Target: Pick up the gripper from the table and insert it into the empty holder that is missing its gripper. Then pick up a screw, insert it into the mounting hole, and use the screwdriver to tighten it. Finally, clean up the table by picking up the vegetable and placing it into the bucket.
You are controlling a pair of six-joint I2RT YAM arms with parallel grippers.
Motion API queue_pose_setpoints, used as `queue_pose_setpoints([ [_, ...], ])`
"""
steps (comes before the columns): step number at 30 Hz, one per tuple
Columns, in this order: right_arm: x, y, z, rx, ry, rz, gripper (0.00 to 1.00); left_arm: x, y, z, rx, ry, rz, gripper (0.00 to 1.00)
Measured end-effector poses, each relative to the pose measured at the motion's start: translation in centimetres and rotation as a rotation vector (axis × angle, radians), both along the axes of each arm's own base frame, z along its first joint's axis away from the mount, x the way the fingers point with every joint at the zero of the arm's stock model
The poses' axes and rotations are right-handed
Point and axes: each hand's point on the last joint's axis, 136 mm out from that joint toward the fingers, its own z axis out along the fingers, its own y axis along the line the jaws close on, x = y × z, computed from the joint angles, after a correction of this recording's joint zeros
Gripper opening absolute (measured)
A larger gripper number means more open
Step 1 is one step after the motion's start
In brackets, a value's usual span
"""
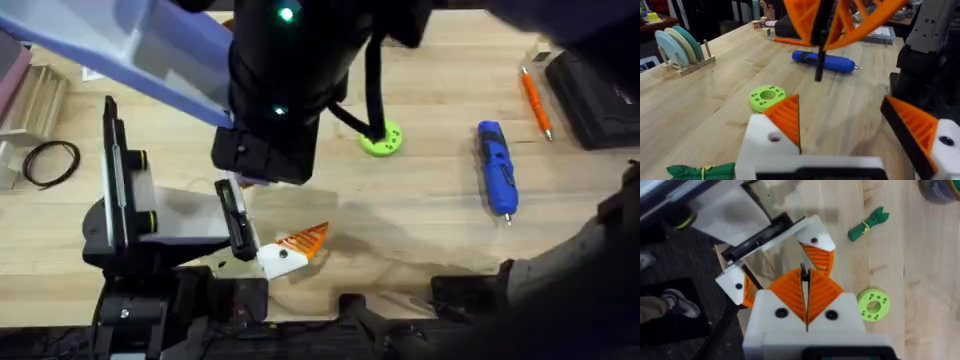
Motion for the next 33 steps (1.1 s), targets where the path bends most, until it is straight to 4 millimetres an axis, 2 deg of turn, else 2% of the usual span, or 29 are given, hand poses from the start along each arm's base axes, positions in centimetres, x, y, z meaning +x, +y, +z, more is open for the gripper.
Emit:
queue_pose_setpoints([
  [4, 0.2, 0.2, -0.4, -0.015, -0.006, 0.03, 0.006, 0.0, 0.0, 0.0, 0.0, 0.0, 0.0, 0.985],
  [12, 0.8, 1.5, -2.7, -0.056, 0.003, 0.057, 0.006, 0.0, 0.0, 0.0, 0.0, 0.0, 0.0, 0.986],
  [23, 1.1, 1.7, -2.9, -0.055, -0.001, 0.06, 0.006, 0.0, 0.0, 0.0, 0.0, 0.0, 0.0, 0.985],
  [33, 2.5, 1.5, -3.3, -0.076, -0.031, 0.035, 0.006, 0.0, 0.0, 0.0, 0.0, 0.0, 0.0, 0.985],
])
